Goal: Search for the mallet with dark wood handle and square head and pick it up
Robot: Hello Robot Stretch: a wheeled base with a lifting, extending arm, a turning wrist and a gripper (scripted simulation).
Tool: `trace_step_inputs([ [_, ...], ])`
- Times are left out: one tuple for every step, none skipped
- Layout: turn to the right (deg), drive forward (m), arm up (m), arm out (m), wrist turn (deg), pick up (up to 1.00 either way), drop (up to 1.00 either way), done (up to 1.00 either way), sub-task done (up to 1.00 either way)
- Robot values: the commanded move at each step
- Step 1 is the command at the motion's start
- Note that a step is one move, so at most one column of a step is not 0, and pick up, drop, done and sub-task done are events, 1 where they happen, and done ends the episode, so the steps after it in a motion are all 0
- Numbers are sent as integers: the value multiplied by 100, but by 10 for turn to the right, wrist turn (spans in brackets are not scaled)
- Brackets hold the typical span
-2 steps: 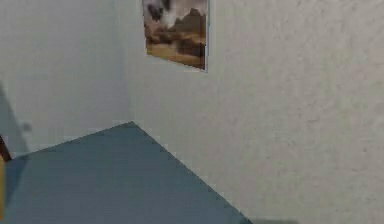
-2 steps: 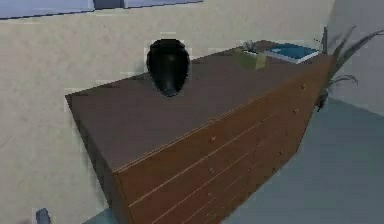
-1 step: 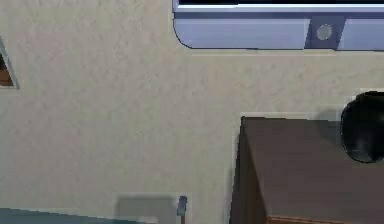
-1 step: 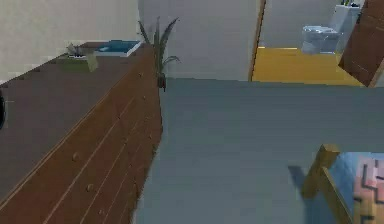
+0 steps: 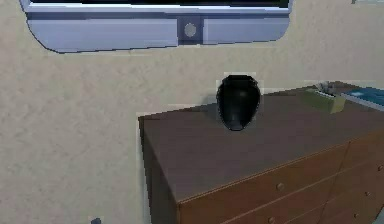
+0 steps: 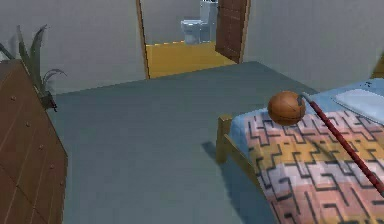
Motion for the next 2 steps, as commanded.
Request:
trace_step_inputs([
  [0,20,0,0,0,0,0,0,0],
  [-450,0,0,0,0,0,0,0,0],
])
